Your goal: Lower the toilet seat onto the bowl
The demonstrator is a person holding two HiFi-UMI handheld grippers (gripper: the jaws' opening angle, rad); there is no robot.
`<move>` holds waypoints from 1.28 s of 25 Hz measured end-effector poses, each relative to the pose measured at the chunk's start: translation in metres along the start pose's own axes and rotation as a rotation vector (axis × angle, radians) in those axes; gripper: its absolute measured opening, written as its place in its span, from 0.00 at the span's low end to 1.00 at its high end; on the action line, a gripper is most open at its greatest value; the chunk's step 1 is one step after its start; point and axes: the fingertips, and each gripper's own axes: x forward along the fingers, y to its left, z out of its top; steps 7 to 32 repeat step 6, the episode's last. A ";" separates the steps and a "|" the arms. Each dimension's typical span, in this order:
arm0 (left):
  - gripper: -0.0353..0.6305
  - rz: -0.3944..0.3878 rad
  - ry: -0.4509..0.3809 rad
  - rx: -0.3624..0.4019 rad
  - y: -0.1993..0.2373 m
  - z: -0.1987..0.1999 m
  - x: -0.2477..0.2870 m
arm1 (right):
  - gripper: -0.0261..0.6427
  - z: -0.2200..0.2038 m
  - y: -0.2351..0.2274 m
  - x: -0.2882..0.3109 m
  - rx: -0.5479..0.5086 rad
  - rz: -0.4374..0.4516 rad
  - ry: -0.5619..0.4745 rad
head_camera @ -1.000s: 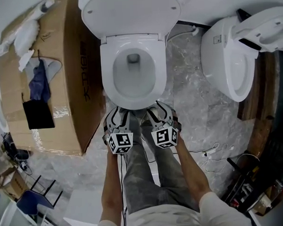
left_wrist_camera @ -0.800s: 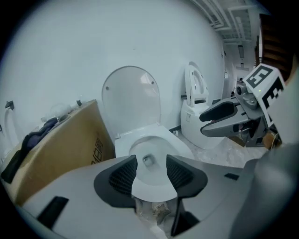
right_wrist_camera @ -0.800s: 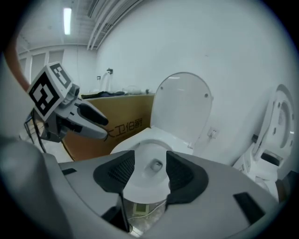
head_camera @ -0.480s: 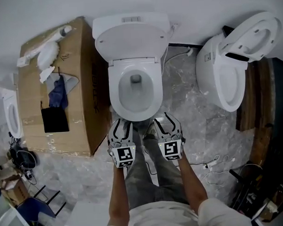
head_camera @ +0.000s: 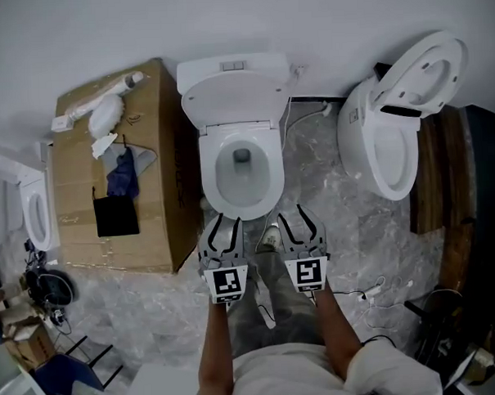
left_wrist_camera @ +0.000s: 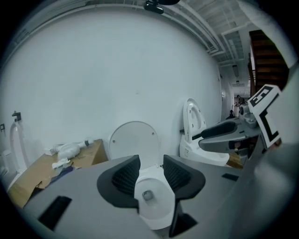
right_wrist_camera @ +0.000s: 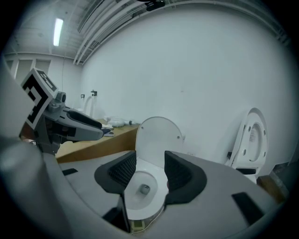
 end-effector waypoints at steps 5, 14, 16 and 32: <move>0.30 -0.018 -0.061 0.007 0.006 0.032 -0.049 | 0.33 0.034 0.033 -0.036 -0.013 0.006 -0.029; 0.30 -0.022 -0.071 0.009 0.007 0.037 -0.060 | 0.33 0.041 0.041 -0.044 -0.013 0.007 -0.035; 0.30 -0.022 -0.071 0.009 0.007 0.037 -0.060 | 0.33 0.041 0.041 -0.044 -0.013 0.007 -0.035; 0.30 -0.022 -0.071 0.009 0.007 0.037 -0.060 | 0.33 0.041 0.041 -0.044 -0.013 0.007 -0.035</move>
